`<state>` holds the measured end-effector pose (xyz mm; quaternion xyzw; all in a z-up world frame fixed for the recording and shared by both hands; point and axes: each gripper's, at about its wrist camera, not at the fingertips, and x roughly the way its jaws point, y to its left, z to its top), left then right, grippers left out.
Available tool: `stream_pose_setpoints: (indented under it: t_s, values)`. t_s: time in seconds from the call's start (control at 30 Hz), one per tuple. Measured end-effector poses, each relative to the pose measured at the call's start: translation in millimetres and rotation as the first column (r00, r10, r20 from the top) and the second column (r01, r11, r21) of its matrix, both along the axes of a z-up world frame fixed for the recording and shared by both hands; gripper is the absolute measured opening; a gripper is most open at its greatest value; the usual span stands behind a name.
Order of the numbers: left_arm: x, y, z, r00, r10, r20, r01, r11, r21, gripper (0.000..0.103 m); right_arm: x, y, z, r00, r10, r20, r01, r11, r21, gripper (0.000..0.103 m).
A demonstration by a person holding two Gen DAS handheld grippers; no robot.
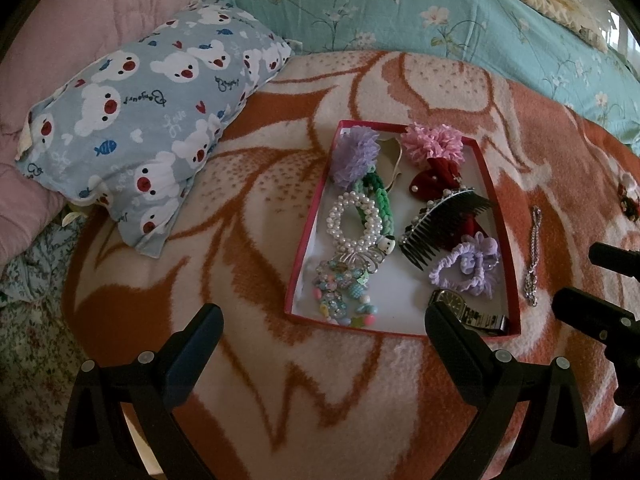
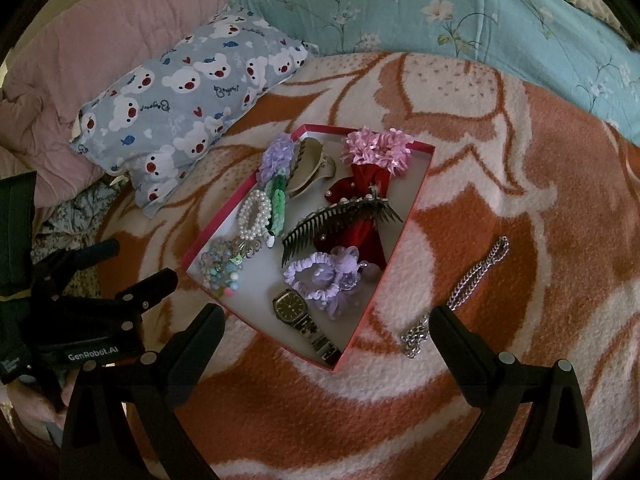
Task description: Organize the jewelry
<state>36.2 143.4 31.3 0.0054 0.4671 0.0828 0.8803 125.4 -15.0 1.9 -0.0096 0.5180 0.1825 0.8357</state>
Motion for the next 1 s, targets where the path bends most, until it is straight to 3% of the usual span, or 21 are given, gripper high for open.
stream_pose_setpoints:
  t_s: [1.0]
  values:
    - [0.1,-0.9,-2.5,1.0,0.008,0.007,-0.008,1.0,0.012,0.102,-1.3,0.8,-0.4,1.0,-0.001,0.001,0.001,1.0,0.0,0.103]
